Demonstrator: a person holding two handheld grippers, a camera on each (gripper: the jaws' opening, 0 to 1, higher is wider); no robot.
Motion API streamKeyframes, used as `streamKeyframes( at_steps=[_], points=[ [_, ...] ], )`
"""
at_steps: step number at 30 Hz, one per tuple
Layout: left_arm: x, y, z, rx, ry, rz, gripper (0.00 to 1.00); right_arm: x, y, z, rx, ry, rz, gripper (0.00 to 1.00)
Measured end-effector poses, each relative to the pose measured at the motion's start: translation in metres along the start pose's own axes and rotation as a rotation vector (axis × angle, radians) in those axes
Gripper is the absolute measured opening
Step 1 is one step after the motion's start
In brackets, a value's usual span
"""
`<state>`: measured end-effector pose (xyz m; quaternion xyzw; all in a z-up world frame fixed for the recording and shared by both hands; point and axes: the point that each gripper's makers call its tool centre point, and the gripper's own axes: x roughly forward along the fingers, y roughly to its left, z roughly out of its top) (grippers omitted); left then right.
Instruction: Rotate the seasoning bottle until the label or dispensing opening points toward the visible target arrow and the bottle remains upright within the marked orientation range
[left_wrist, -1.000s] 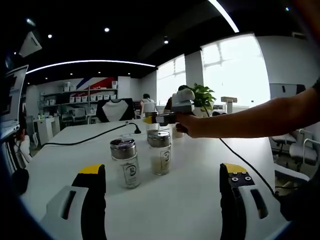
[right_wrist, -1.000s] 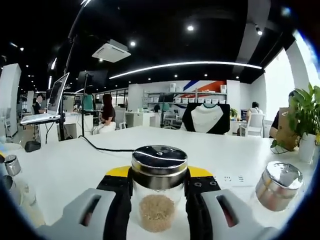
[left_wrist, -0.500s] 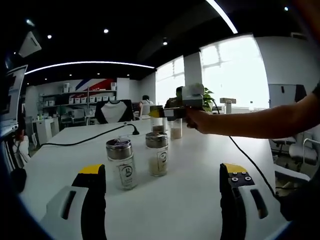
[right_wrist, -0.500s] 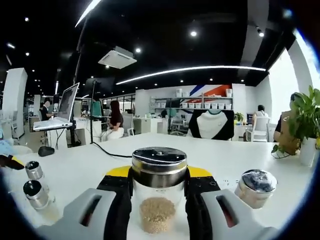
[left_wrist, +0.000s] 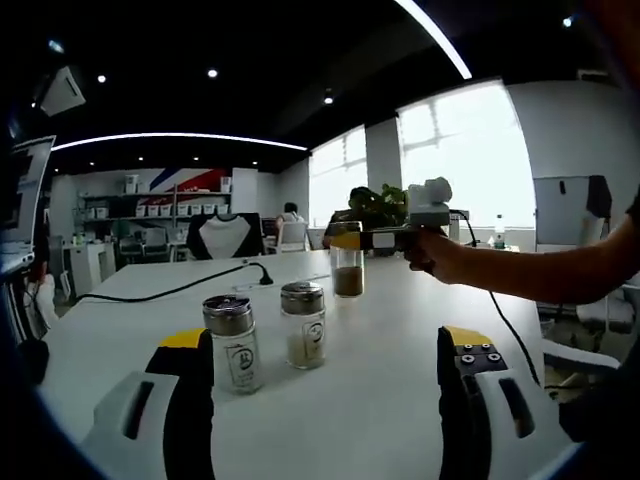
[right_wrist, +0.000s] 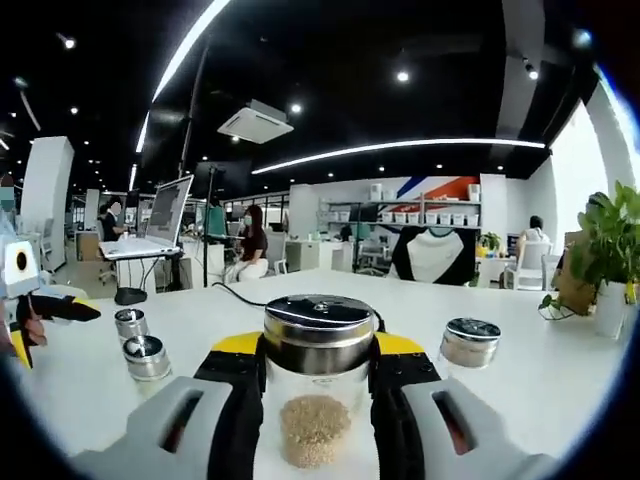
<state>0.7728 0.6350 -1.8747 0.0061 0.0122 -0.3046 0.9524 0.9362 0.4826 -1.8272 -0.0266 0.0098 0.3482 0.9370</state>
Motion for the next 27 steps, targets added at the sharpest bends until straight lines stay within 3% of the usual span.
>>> streamKeyframes(
  at_steps=[7, 11, 16, 23, 27],
  points=[
    [0.003, -0.009, 0.007, -0.007, -0.041, -0.021, 0.98, -0.027, 0.023, -0.006, -0.040, 0.009, 0.022, 0.38],
    [0.007, -0.016, 0.004, -0.004, -0.032, -0.031, 0.97, -0.041, 0.031, -0.003, 0.067, -0.043, 0.030, 0.38],
    [0.010, -0.025, 0.006, -0.012, -0.046, -0.056, 0.97, -0.058, 0.039, 0.003, 0.092, -0.079, 0.008, 0.38],
    [0.020, -0.048, -0.002, 0.009, -0.026, -0.107, 0.97, -0.076, 0.068, 0.015, 0.010, -0.097, 0.017, 0.38],
    [0.024, -0.058, -0.006, 0.003, -0.025, -0.131, 0.96, -0.086, 0.090, 0.015, 0.010, -0.110, 0.040, 0.38]
  ],
)
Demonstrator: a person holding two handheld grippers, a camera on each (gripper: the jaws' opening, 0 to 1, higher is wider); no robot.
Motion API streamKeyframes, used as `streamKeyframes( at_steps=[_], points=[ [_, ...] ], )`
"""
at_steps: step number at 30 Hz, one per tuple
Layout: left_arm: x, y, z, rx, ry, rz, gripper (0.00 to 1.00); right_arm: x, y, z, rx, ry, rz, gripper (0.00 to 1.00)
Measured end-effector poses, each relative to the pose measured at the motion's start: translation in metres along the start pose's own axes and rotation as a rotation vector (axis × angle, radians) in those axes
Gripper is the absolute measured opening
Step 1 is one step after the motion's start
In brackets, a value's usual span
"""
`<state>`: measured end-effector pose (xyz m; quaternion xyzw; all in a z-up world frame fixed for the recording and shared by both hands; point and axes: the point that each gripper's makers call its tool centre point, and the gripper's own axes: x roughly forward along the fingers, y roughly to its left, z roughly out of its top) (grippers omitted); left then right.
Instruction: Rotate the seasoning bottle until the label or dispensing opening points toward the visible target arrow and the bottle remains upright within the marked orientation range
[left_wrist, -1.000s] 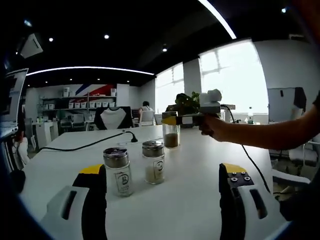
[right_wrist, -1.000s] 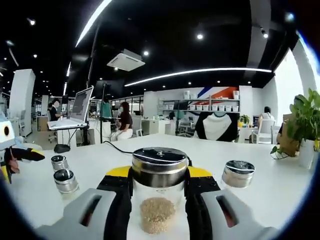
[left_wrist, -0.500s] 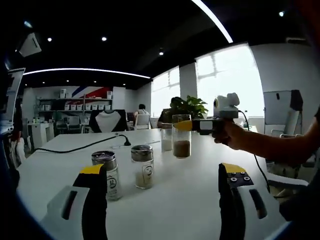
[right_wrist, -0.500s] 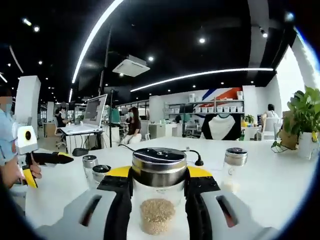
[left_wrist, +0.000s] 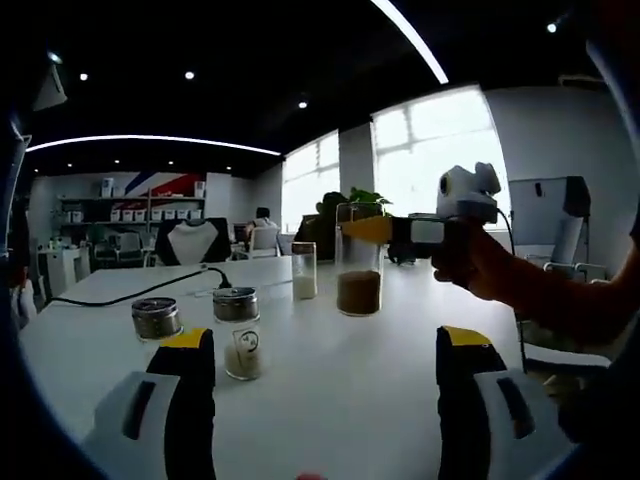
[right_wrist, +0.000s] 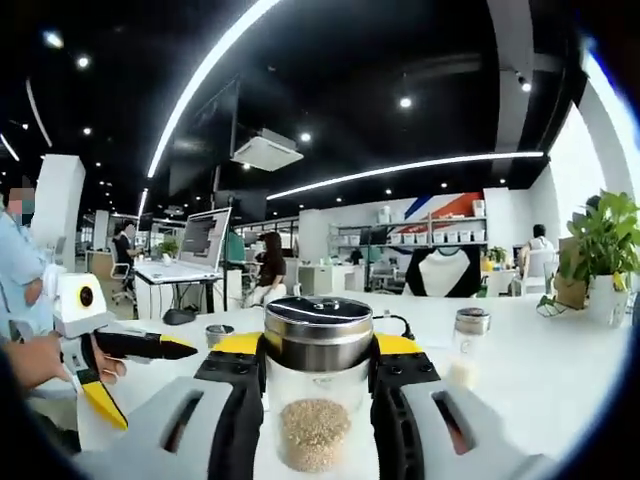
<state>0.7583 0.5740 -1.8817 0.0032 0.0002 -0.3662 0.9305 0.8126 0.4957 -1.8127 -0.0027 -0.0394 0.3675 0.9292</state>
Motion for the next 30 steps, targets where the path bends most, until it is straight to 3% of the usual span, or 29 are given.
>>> streamKeyframes(
  at_steps=[5, 6, 14, 21, 30],
  points=[
    [0.004, -0.007, -0.003, 0.002, -0.001, -0.007, 0.95, -0.004, 0.022, -0.002, -0.014, 0.003, 0.040, 0.38],
    [0.007, -0.012, -0.005, -0.003, -0.001, -0.022, 0.95, -0.006, 0.041, 0.002, -0.023, -0.010, 0.089, 0.38],
    [0.008, -0.025, 0.001, 0.021, -0.023, -0.077, 0.87, -0.012, 0.090, 0.001, -0.089, -0.013, 0.233, 0.38],
    [0.005, -0.041, 0.002, 0.095, -0.030, -0.160, 0.78, -0.016, 0.115, -0.004, -0.090, -0.004, 0.306, 0.38],
    [0.002, -0.057, 0.000, 0.157, -0.028, -0.243, 0.63, -0.028, 0.125, -0.005, -0.007, -0.031, 0.375, 0.38]
  ],
)
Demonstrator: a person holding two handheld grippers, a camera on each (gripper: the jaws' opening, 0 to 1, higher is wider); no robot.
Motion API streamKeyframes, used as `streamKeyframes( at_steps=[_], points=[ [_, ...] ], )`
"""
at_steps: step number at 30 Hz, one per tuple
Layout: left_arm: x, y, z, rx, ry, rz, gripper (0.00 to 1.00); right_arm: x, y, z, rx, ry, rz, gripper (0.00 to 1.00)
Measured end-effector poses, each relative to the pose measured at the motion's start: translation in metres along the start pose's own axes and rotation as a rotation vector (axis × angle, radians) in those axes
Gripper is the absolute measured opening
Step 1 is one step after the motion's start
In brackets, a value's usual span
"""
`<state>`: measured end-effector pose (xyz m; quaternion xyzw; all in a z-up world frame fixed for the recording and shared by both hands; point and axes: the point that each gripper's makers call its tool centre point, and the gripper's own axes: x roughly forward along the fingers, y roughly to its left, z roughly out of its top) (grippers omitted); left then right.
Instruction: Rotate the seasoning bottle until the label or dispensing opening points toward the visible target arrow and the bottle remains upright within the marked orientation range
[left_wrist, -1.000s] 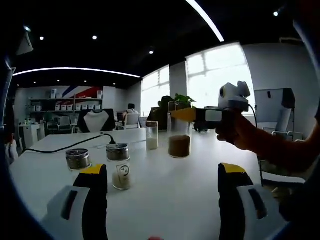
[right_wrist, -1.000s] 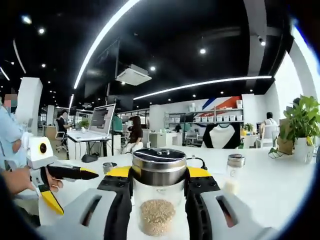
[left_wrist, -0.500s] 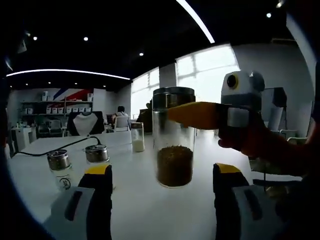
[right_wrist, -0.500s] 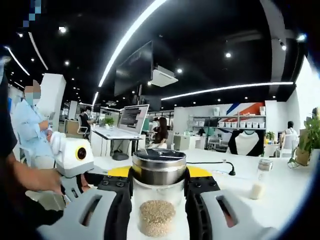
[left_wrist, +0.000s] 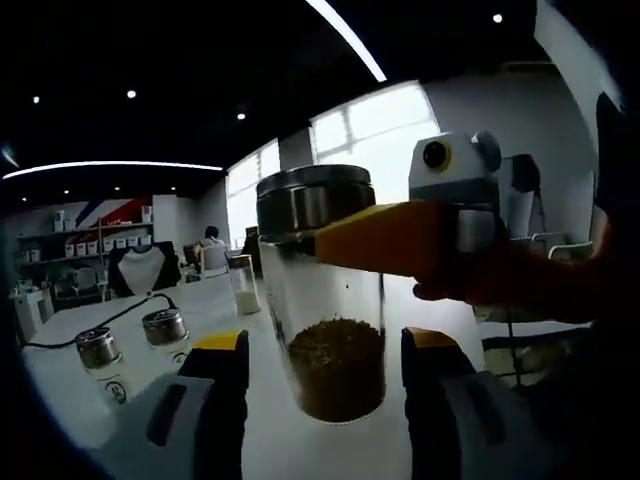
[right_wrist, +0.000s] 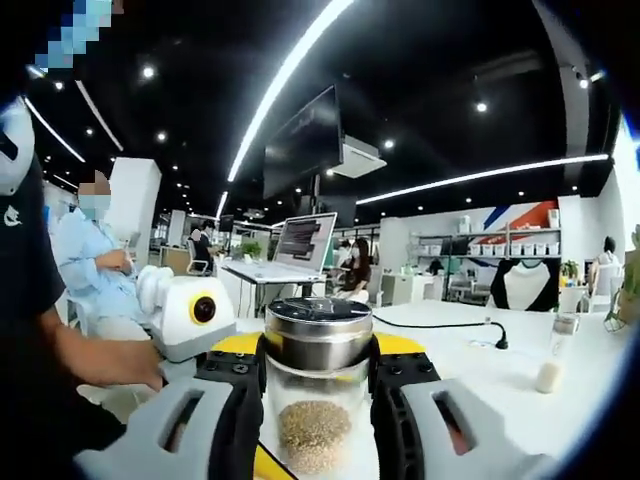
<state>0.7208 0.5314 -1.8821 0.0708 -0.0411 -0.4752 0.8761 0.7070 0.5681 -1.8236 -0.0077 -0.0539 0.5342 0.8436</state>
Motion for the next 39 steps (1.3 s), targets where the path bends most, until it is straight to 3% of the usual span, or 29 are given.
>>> streamKeyframes(
  at_steps=[5, 8, 11, 13, 16, 19, 22, 27, 32, 34, 37, 39],
  points=[
    [0.004, -0.009, -0.005, 0.041, 0.027, -0.033, 0.58, -0.004, 0.002, 0.004, 0.038, -0.027, 0.021, 0.38],
    [0.005, -0.012, -0.006, 0.017, 0.024, -0.050, 0.58, -0.004, 0.010, 0.005, 0.022, -0.033, 0.047, 0.38],
    [0.007, -0.017, -0.005, -0.045, 0.009, -0.066, 0.53, -0.003, 0.013, 0.004, 0.013, -0.036, 0.056, 0.38],
    [0.009, -0.016, -0.006, -0.043, 0.017, -0.053, 0.49, -0.003, 0.010, 0.003, 0.003, -0.030, 0.042, 0.38],
    [0.008, -0.014, -0.006, -0.046, 0.025, -0.024, 0.48, -0.003, 0.011, 0.003, -0.005, -0.033, 0.039, 0.38],
    [0.008, -0.004, -0.006, -0.035, 0.036, 0.051, 0.47, 0.000, 0.006, 0.004, -0.035, -0.026, 0.004, 0.38],
    [0.005, 0.015, -0.009, 0.009, 0.072, 0.190, 0.47, 0.008, 0.006, 0.002, -0.129, -0.026, -0.040, 0.38],
    [-0.004, 0.037, -0.008, 0.048, 0.077, 0.348, 0.47, 0.018, 0.000, 0.003, -0.122, -0.043, -0.161, 0.37],
    [-0.004, 0.039, -0.009, 0.039, 0.085, 0.388, 0.47, 0.021, -0.005, 0.002, -0.104, -0.040, -0.253, 0.37],
    [-0.003, 0.040, -0.012, 0.070, 0.099, 0.408, 0.47, 0.020, -0.009, 0.000, -0.074, -0.046, -0.283, 0.37],
    [-0.002, 0.037, -0.011, 0.068, 0.093, 0.378, 0.48, 0.018, -0.010, 0.000, -0.067, -0.053, -0.292, 0.37],
    [-0.001, 0.034, -0.005, 0.075, 0.052, 0.334, 0.48, 0.015, -0.011, 0.005, -0.047, -0.075, -0.268, 0.36]
  ],
)
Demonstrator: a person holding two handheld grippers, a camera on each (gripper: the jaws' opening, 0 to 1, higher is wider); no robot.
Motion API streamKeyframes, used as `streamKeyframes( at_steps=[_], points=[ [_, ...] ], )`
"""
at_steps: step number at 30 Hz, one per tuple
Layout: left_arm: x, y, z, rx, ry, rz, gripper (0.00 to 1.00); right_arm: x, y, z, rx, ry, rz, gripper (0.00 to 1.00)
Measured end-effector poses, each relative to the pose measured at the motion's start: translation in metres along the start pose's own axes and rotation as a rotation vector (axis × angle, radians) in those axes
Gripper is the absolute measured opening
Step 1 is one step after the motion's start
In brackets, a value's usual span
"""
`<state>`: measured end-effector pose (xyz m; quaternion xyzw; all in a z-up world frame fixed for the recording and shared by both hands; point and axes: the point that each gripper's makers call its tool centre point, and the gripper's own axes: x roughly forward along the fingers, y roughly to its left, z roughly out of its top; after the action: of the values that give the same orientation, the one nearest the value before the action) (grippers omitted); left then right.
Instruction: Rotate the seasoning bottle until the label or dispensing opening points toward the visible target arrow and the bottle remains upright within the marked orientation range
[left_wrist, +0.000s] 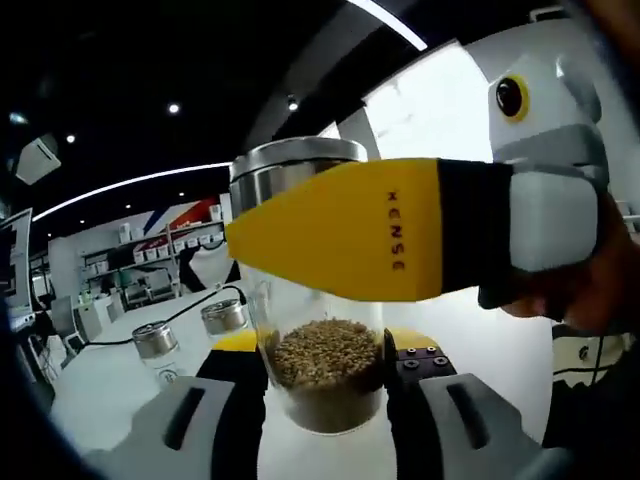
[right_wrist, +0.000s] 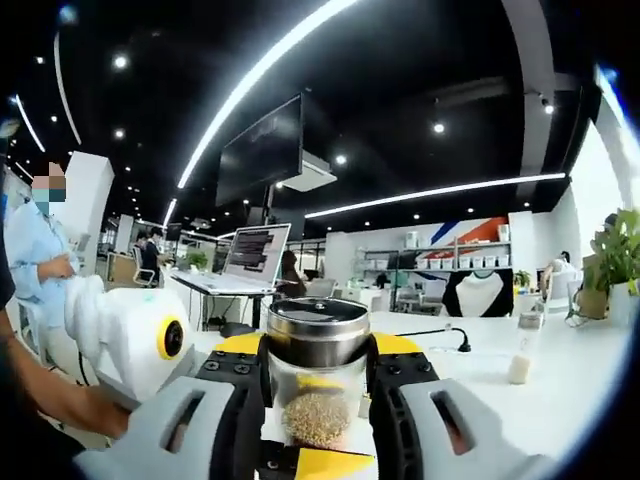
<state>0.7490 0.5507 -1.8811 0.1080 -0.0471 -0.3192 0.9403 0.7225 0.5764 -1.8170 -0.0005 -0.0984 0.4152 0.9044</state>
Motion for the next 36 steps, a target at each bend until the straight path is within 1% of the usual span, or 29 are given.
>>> streamKeyframes(
  at_steps=[2, 3, 4, 6, 7, 8, 9, 10, 13, 15, 17, 18, 19, 20, 21, 23, 24, 26, 28, 30, 32, 33, 34, 36],
  points=[
    [-0.001, -0.004, 0.003, -0.005, -0.014, -0.053, 0.48, -0.001, 0.002, 0.001, 0.022, 0.006, 0.040, 0.36],
    [-0.001, -0.006, 0.005, -0.012, -0.029, -0.079, 0.48, -0.003, 0.004, 0.004, 0.048, -0.007, 0.087, 0.36],
    [-0.002, -0.008, 0.007, -0.031, -0.044, -0.103, 0.48, -0.004, 0.005, 0.005, 0.051, -0.013, 0.098, 0.36],
    [-0.005, -0.011, 0.010, -0.096, -0.071, -0.162, 0.48, -0.008, 0.013, 0.010, 0.054, -0.038, 0.179, 0.36],
    [-0.006, -0.015, 0.012, -0.127, -0.082, -0.205, 0.48, -0.010, 0.016, 0.012, 0.058, -0.044, 0.214, 0.36],
    [-0.008, -0.017, 0.012, -0.139, -0.086, -0.232, 0.49, -0.012, 0.019, 0.013, 0.062, -0.048, 0.247, 0.36],
    [-0.010, -0.022, 0.014, -0.127, -0.095, -0.268, 0.49, -0.015, 0.024, 0.014, 0.075, -0.051, 0.292, 0.36],
    [-0.012, -0.025, 0.015, -0.118, -0.099, -0.291, 0.49, -0.016, 0.025, 0.015, 0.095, -0.049, 0.306, 0.36],
    [-0.016, -0.026, 0.017, -0.067, -0.088, -0.298, 0.49, -0.019, 0.026, 0.015, 0.091, -0.041, 0.329, 0.36],
    [-0.016, -0.025, 0.018, -0.057, -0.078, -0.280, 0.49, -0.020, 0.026, 0.015, 0.089, -0.036, 0.335, 0.36],
    [-0.014, -0.022, 0.017, -0.026, -0.064, -0.235, 0.48, -0.018, 0.025, 0.014, 0.081, -0.030, 0.311, 0.37],
    [-0.012, -0.022, 0.016, -0.015, -0.054, -0.224, 0.48, -0.017, 0.026, 0.013, 0.052, -0.029, 0.308, 0.37],
    [-0.010, -0.020, 0.014, -0.039, -0.038, -0.202, 0.48, -0.015, 0.027, 0.013, 0.011, -0.034, 0.305, 0.37],
    [-0.009, -0.018, 0.014, -0.036, -0.045, -0.179, 0.48, -0.013, 0.026, 0.012, -0.021, -0.030, 0.280, 0.37],
    [-0.007, -0.014, 0.013, -0.039, -0.042, -0.152, 0.48, -0.012, 0.026, 0.011, -0.030, -0.024, 0.269, 0.37],
    [-0.006, -0.012, 0.011, -0.076, -0.029, -0.123, 0.48, -0.008, 0.026, 0.009, -0.043, -0.015, 0.247, 0.37],
    [-0.005, -0.008, 0.010, -0.093, -0.022, -0.093, 0.48, -0.006, 0.025, 0.008, -0.045, -0.008, 0.230, 0.37],
    [-0.004, -0.003, 0.008, -0.103, -0.016, -0.050, 0.48, -0.002, 0.023, 0.007, -0.036, -0.005, 0.189, 0.37],
    [-0.003, 0.002, 0.007, -0.101, -0.014, -0.018, 0.48, 0.000, 0.021, 0.006, -0.026, -0.009, 0.164, 0.37],
    [-0.003, 0.005, 0.004, -0.090, 0.002, 0.017, 0.48, 0.004, 0.019, 0.005, -0.008, -0.005, 0.128, 0.37],
    [-0.003, 0.011, 0.001, -0.053, 0.023, 0.074, 0.48, 0.006, 0.018, 0.003, -0.003, -0.001, 0.090, 0.37],
    [-0.003, 0.012, 0.000, -0.036, 0.024, 0.089, 0.48, 0.007, 0.018, 0.002, 0.002, 0.001, 0.074, 0.38],
    [-0.002, 0.009, 0.000, -0.036, 0.023, 0.087, 0.48, 0.007, 0.015, 0.002, 0.004, -0.005, 0.040, 0.38],
    [-0.001, 0.008, -0.002, -0.040, 0.025, 0.080, 0.48, 0.007, 0.012, 0.000, 0.011, -0.010, 0.015, 0.38]
  ],
)
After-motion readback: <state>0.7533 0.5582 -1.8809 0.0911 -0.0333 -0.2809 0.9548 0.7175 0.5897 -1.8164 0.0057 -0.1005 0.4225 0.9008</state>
